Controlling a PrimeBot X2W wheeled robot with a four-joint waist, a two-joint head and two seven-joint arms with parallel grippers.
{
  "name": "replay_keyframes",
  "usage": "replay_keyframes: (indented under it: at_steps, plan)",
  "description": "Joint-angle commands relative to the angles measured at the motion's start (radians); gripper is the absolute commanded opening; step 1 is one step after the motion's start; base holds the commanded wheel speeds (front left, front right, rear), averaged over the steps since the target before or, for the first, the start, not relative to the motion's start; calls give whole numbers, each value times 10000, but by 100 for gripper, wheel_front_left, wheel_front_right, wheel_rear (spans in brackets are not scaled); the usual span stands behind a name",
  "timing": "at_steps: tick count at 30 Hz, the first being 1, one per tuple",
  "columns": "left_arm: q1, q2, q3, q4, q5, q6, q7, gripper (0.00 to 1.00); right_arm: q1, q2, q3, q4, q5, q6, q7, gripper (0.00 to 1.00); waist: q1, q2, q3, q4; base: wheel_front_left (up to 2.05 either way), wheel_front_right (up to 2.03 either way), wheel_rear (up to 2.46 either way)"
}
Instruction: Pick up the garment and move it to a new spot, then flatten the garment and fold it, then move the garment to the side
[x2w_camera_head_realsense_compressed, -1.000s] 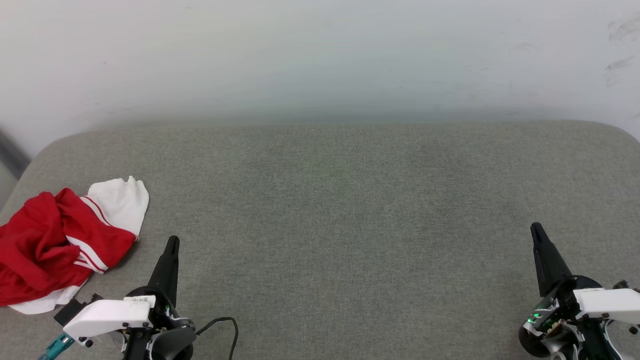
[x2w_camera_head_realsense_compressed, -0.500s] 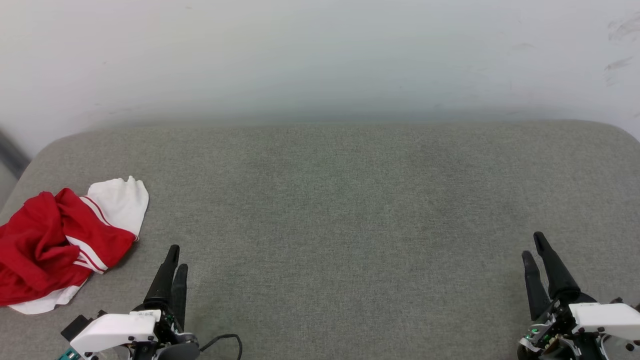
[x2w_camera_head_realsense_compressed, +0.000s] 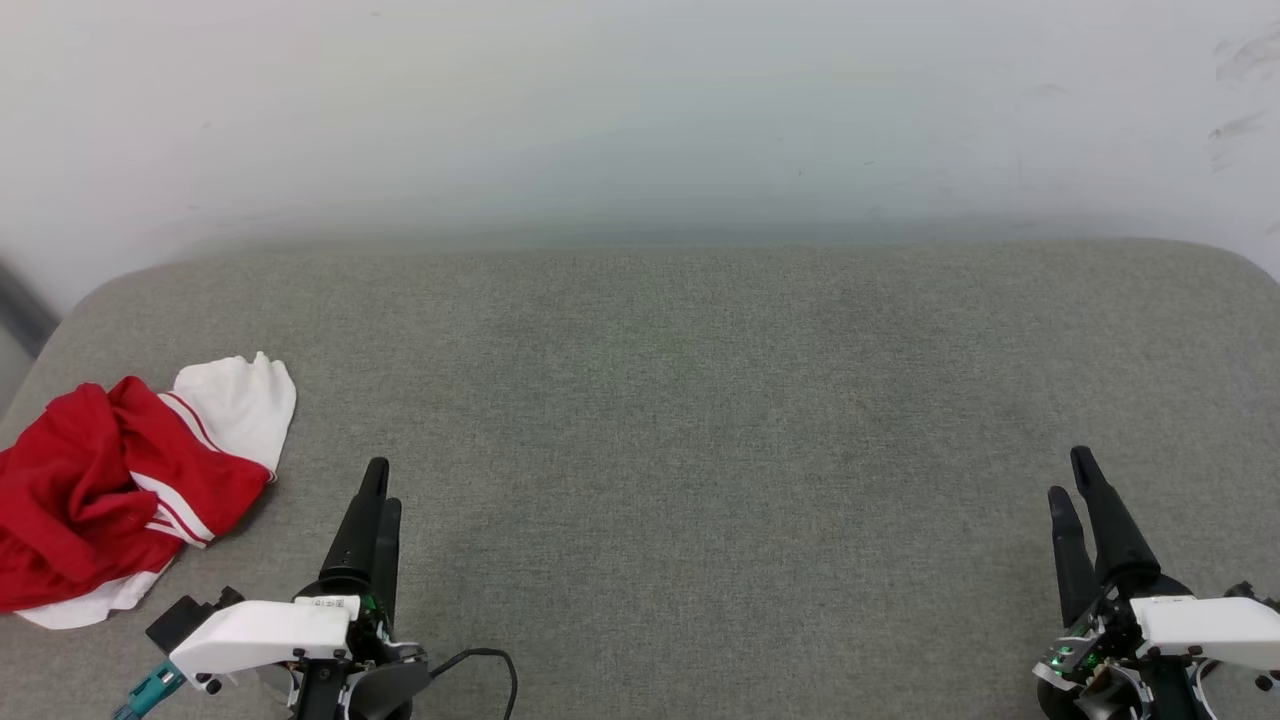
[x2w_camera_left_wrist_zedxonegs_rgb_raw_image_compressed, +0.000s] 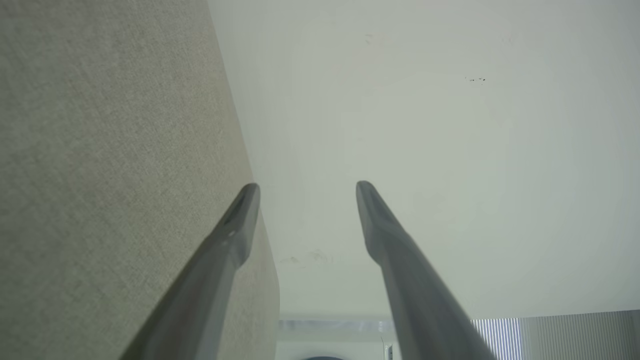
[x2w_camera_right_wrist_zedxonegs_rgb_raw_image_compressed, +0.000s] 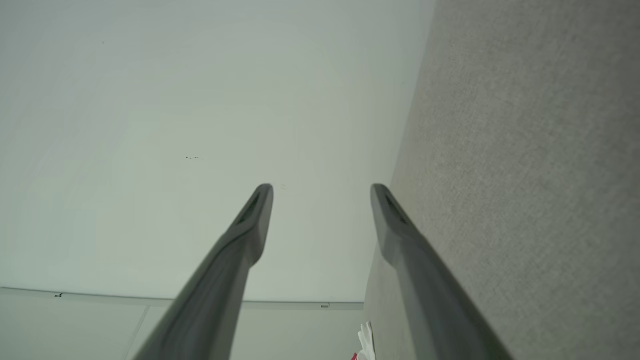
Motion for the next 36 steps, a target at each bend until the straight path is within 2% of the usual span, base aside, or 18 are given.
replay_keyframes:
  at_steps: [1,12,23,36]
  plan:
    - [-338,39,-79,-266,175,-5,-113,100,-142,-121,88,-253,-163,2,-130,100,0,0,2,1,0,0,0]
    - [-496,39,-506,-452,1568,-5,-534,100,-164,-292,248,-386,-1211,2,-603,100,0,0,16,9,0,0,0]
    - [-671,42,-958,-413,3286,-5,-944,100,-208,-317,373,-583,-3735,3,-1017,100,0,0,24,12,0,0,0]
    - [-792,152,-1257,-218,6123,-5,-1376,100,-250,-328,536,-616,-6586,2,-1454,100,0,0,14,52,0,0,0]
